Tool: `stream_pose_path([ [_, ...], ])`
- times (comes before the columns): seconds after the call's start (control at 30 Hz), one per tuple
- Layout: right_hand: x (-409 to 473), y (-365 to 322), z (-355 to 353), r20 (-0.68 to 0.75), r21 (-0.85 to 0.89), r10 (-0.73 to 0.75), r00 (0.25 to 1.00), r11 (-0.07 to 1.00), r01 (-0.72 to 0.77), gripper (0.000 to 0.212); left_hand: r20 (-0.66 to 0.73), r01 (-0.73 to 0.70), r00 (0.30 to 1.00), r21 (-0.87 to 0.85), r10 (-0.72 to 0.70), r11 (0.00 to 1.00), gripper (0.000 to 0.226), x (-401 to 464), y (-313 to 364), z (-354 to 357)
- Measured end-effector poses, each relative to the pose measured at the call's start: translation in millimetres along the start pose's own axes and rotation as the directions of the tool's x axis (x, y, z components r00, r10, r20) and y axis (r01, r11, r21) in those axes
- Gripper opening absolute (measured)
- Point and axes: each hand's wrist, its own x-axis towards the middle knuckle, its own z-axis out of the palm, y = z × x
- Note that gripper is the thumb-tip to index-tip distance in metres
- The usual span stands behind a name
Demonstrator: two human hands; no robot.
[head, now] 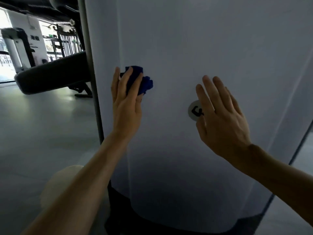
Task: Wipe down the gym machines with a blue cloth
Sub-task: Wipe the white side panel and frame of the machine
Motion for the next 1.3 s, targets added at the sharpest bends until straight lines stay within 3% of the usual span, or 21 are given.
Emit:
stream_pose_path([
  [0.2, -1, 5, 7, -0.044, 0.043, -0.009, 0.999, 0.999, 0.011, 0.076, -0.057, 0.143, 0.988, -0.029, -0.144, 0.989, 0.049, -1, 18, 13],
  [0.27, -2, 6, 11, -0.061, 0.056, -0.013, 0.998, 0.998, 0.016, 0.076, -0.032, 0.053, 0.998, 0.006, -0.053, 0.999, 0.049, -6, 24, 18],
  [0.33, -5, 7, 17, -0.09, 0.071, -0.027, 0.996, 0.997, 0.033, 0.074, 0.092, -0.166, 0.983, 0.047, 0.161, 0.985, 0.05, -28, 21, 24],
  [0.4, -9, 9, 25, -0.12, 0.064, -0.057, 0.991, 0.996, 0.065, 0.069, 0.266, -0.395, 0.895, 0.104, 0.358, 0.913, 0.053, -58, 7, 27],
  [0.53, -21, 7, 40, -0.143, 0.041, -0.121, 0.982, 0.991, 0.128, 0.064, 0.488, -0.69, 0.679, 0.171, 0.549, 0.703, 0.051, -103, -26, 19],
  [0.67, -28, 5, 45, -0.146, 0.07, -0.161, 0.976, 0.982, 0.173, 0.068, 0.64, -0.852, 0.426, 0.047, 0.639, 0.521, 0.066, -119, -42, 3],
  [0.8, -25, 18, 35, -0.122, 0.064, -0.224, 0.967, 0.97, 0.233, 0.067, 0.686, -0.932, 0.277, 0.022, 0.672, 0.362, 0.066, -95, -45, -11],
  [0.83, -23, 23, 31, -0.116, 0.068, -0.239, 0.964, 0.966, 0.248, 0.067, 0.681, -0.937, 0.287, 0.052, 0.674, 0.346, 0.062, -82, -42, -13],
  [0.87, -21, 29, 26, -0.112, 0.078, -0.241, 0.964, 0.965, 0.251, 0.067, 0.654, -0.926, 0.339, 0.105, 0.676, 0.362, 0.057, -65, -37, -12],
  [0.93, -17, 38, 17, -0.111, 0.097, -0.22, 0.969, 0.968, 0.231, 0.07, 0.509, -0.844, 0.536, 0.29, 0.673, 0.452, 0.048, -16, -22, -8],
  [1.03, -13, 46, 9, -0.11, 0.112, -0.174, 0.978, 0.976, 0.187, 0.073, 0.211, -0.58, 0.811, 0.408, 0.545, 0.705, 0.044, 60, 11, 0],
  [1.1, -15, 46, 9, -0.103, 0.12, -0.139, 0.985, 0.981, 0.151, 0.073, 0.133, -0.442, 0.897, 0.305, 0.421, 0.844, 0.046, 77, 29, 9],
  [1.2, -26, 42, 16, -0.092, 0.123, -0.101, 0.991, 0.986, 0.112, 0.075, 0.174, -0.448, 0.889, 0.146, 0.423, 0.882, 0.048, 47, 38, 24],
  [1.3, -39, 35, 25, -0.101, 0.118, -0.099, 0.99, 0.987, 0.111, 0.072, 0.345, -0.608, 0.764, 0.105, 0.545, 0.787, 0.052, -13, 30, 32],
])
